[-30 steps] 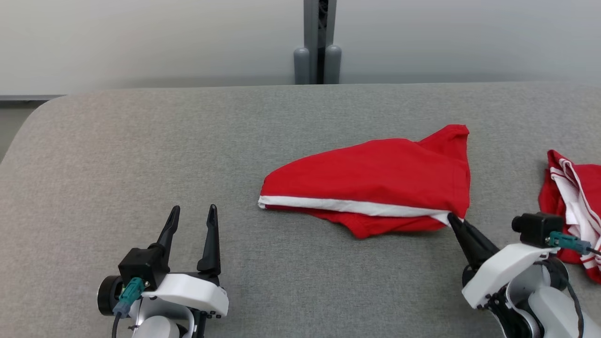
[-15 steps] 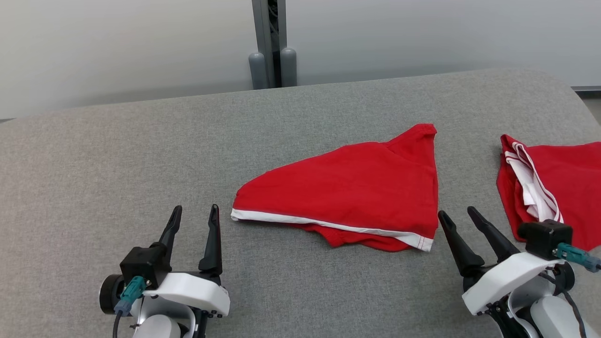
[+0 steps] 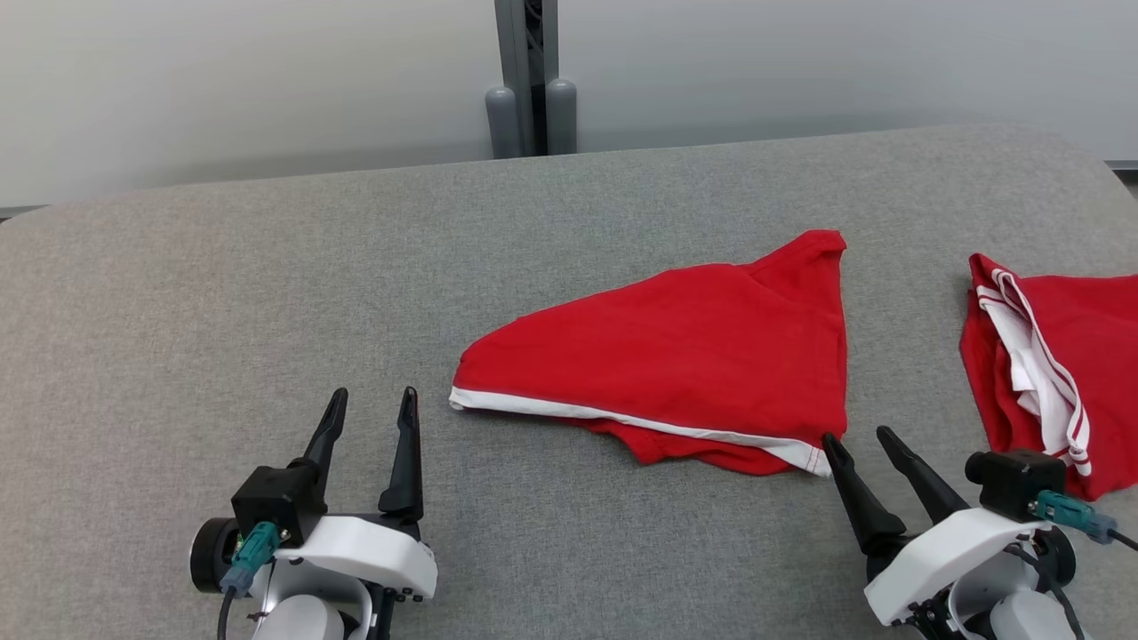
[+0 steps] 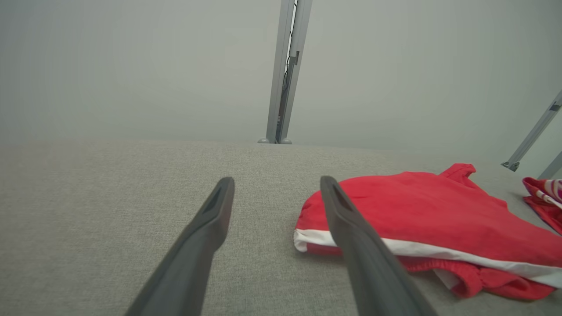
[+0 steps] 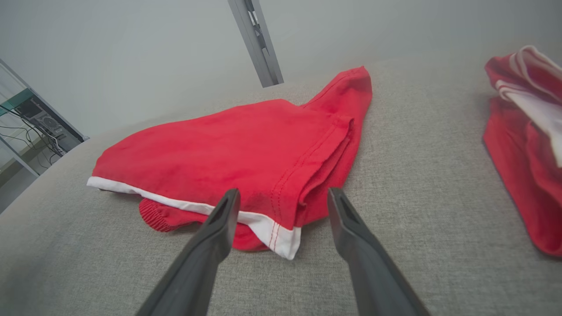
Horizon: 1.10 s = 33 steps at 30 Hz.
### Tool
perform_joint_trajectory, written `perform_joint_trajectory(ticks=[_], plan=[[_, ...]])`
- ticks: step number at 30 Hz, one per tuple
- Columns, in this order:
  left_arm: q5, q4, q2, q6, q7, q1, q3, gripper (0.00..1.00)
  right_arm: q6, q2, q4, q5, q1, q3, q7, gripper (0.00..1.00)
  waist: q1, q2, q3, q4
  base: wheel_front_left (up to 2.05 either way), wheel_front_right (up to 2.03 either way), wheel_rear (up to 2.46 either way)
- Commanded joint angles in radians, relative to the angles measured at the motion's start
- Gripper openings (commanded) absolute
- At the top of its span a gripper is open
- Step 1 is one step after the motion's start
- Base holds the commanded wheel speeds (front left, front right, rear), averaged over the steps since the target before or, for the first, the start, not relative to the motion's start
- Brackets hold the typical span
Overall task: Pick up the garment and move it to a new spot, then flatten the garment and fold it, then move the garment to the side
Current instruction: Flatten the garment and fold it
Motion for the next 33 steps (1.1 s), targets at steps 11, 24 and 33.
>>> perform_joint_trajectory(ticks=[11,24,33], plan=[[0.019,0.006,0.004,-0.006,-0.001,-0.019,-0.002,1.0,0.002,0.005,0.087,0.032,-0.039,0.023,-0.011,1.0,0.0,0.0,0.022,0.035,0.0,0.0,0.0],[0.015,0.014,0.004,-0.006,-0.001,-0.006,0.001,1.0,0.002,-0.018,0.12,0.067,-0.061,0.091,-0.024,0.0,0.0,0.0,0.009,0.036,0.0,0.0,0.0],[0.005,0.01,0.004,-0.002,-0.001,-0.002,0.002,1.0,0.002,-0.041,0.036,0.055,-0.088,0.063,-0.062,0.0,0.0,0.0,-0.007,0.025,0.0,0.0,0.0]])
